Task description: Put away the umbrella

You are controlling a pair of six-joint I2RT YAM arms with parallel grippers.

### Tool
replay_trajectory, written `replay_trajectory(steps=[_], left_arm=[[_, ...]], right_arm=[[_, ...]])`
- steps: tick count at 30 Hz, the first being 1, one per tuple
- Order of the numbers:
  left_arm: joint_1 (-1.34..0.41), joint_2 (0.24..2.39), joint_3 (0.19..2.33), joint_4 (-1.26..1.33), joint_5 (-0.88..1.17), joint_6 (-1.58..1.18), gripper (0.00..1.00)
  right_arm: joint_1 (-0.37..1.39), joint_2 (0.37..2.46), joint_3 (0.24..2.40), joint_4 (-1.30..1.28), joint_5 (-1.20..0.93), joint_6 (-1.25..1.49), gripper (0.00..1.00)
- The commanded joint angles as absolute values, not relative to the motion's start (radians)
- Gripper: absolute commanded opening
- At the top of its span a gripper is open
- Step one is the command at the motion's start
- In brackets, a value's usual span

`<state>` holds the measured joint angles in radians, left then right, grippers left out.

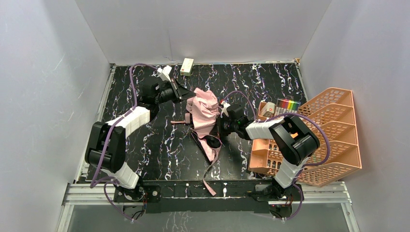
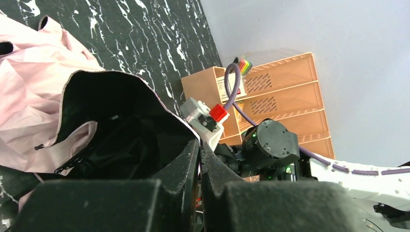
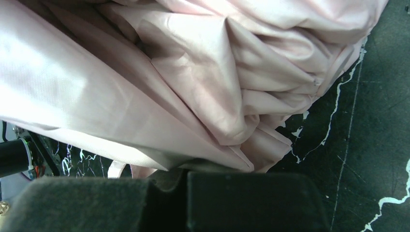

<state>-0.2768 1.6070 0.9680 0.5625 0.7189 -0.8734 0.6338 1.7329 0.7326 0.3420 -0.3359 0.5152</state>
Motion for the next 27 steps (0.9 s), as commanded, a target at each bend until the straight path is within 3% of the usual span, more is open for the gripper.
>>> replay_trajectory(steps=[1, 3, 5, 9, 22, 25, 27], left_arm=[[-0.268, 1.563, 0.979, 0.493, 0.730, -0.800, 0.10], [-0.268, 1.544, 0.959, 0.464, 0.716, -0.774, 0.24], [-0.268, 1.533, 0.943, 0.423, 0.704, -0.749, 0.47], [-0.268, 1.531, 0.928, 0.396, 0.696, -0.727, 0.62], [-0.269, 1.684, 1.079, 0.426, 0.767, -0.759, 0.55], [-0.271, 1.707, 1.112, 0.405, 0.776, -0.750, 0.47], [-0.273, 1.712, 1.122, 0.395, 0.781, -0.744, 0.36]], right_arm=[[0.640, 1.769, 0.723, 0.224, -0.317, 0.473, 0.00], [0.640, 1.770, 0.724, 0.224, -0.317, 0.472, 0.00], [0.639, 1.771, 0.727, 0.223, -0.319, 0.471, 0.00], [0.640, 1.774, 0.727, 0.224, -0.318, 0.471, 0.00], [0.639, 1.771, 0.714, 0.228, -0.317, 0.475, 0.00], [0.640, 1.772, 0.715, 0.229, -0.318, 0.476, 0.00], [0.640, 1.771, 0.714, 0.229, -0.318, 0.477, 0.00]])
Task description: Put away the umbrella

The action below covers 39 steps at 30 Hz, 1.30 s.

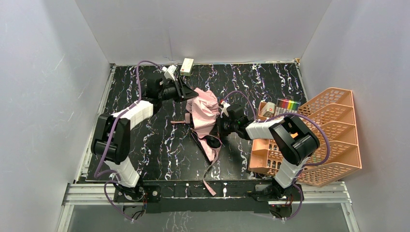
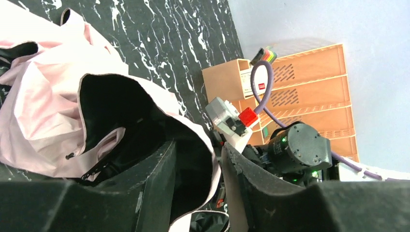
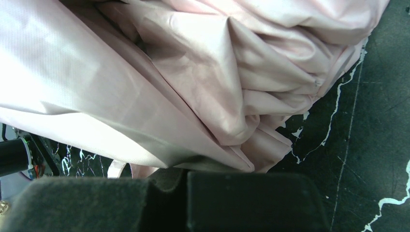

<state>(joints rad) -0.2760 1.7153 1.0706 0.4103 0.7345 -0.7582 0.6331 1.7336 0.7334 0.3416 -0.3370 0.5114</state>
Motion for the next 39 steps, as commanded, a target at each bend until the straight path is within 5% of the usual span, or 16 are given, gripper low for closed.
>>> replay_trajectory(steps=[1, 10, 22, 32, 39], left_arm=[[-0.272, 1.711, 1.123, 0.392, 0.782, -0.742, 0.31], [-0.273, 1.689, 1.141, 0.349, 0.816, -0.731, 0.00], [-0.278, 1.544, 1.285, 0.276, 0.835, -0.757, 0.00], [-0.410, 1.348, 1.078, 0.209, 0.711, -0.729, 0.00], [-0.551, 1.257, 0.928, 0.304, 0.523, -0.789, 0.00]], right_arm=[[0.640, 1.771, 0.715, 0.229, -0.319, 0.477, 0.00], [0.640, 1.769, 0.708, 0.237, -0.317, 0.485, 0.00], [0.640, 1.759, 0.676, 0.273, -0.271, 0.569, 0.00], [0.640, 1.743, 0.693, 0.322, -0.301, 0.640, 0.01], [0.675, 1.664, 0.656, 0.403, -0.361, 0.692, 0.11]])
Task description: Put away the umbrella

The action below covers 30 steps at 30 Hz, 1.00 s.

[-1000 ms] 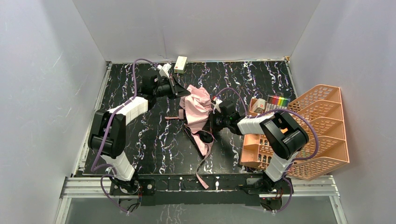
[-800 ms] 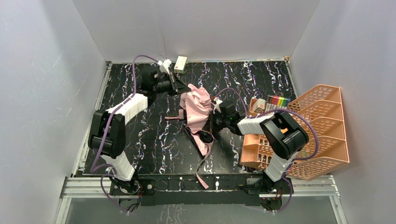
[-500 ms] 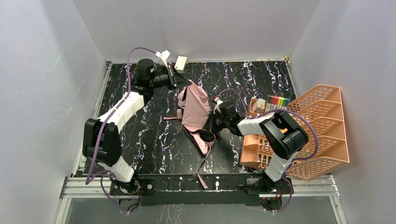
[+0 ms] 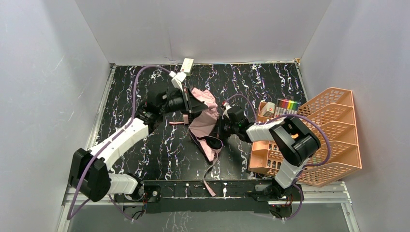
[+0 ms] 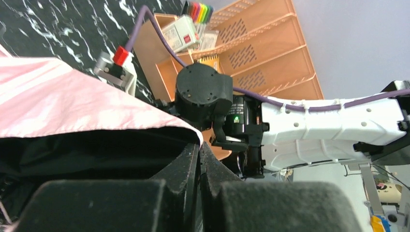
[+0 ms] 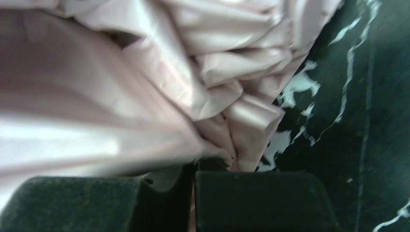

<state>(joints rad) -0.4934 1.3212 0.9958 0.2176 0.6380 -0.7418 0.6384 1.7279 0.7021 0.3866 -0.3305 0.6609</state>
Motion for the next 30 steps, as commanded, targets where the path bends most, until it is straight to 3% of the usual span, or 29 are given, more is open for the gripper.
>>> replay_trajectory(steps=[1, 4, 13, 24, 30], left_arm=[[-0.564, 1.251, 0.912, 0.325, 0.507, -0.798, 0.00], [-0.589, 1.246, 0.879, 0.363, 0.465, -0.808, 0.00], [-0.592, 1.251, 0.880, 0.338, 0.413, -0.776, 0.00], [-0.600, 1.246, 0.829, 0.367, 0.426, -0.792, 0.00], [-0.665, 1.186, 0.728, 0.386, 0.387, -0.804, 0.00]], right_arm=[[0.685, 1.646, 0.643, 0.409, -0.361, 0.701, 0.14], [0.721, 1.572, 0.594, 0.418, -0.352, 0.730, 0.20], [0.806, 1.365, 0.522, 0.337, -0.326, 0.750, 0.21], [0.902, 1.412, 0.433, 0.439, -0.331, 0.795, 0.16], [0.922, 1.394, 0.398, 0.485, -0.283, 0.838, 0.27]])
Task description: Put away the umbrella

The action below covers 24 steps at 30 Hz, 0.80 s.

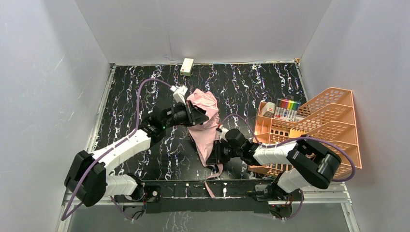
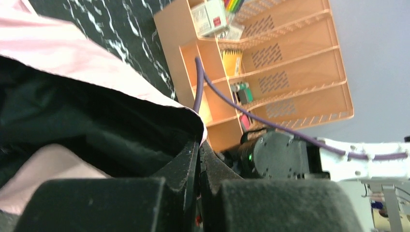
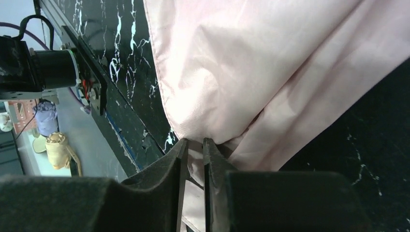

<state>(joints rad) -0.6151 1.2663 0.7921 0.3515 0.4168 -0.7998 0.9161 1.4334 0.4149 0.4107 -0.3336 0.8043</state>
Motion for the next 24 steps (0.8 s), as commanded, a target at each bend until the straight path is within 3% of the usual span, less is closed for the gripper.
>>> replay_trajectory(steps=[1, 5, 10, 12, 24], left_arm=[[-0.689, 1.173, 0.703, 0.393, 0.374, -0.806, 0.00], [-0.770, 1.140, 0.607, 0.433, 0.317, -0.807, 0.00], [-0.837, 1.127, 0.495, 0.518, 0.274, -0.834, 0.29], [-0.852, 1.139, 0.479, 0.528, 0.266, -0.829, 0.35], [-0.902, 1.253, 0.430, 0.564, 0.273, -0.806, 0.37]], right_arm=[[0.921, 1.367, 0.399, 0.451, -0.260, 0.839, 0.28], [0.921, 1.230, 0.419, 0.299, -0.152, 0.830, 0.30], [0.922, 1.060, 0.446, 0.077, -0.009, 0.813, 0.31], [0.920, 1.007, 0.454, 0.016, 0.047, 0.801, 0.31], [0.920, 0.908, 0.570, -0.172, 0.175, 0.750, 0.32]])
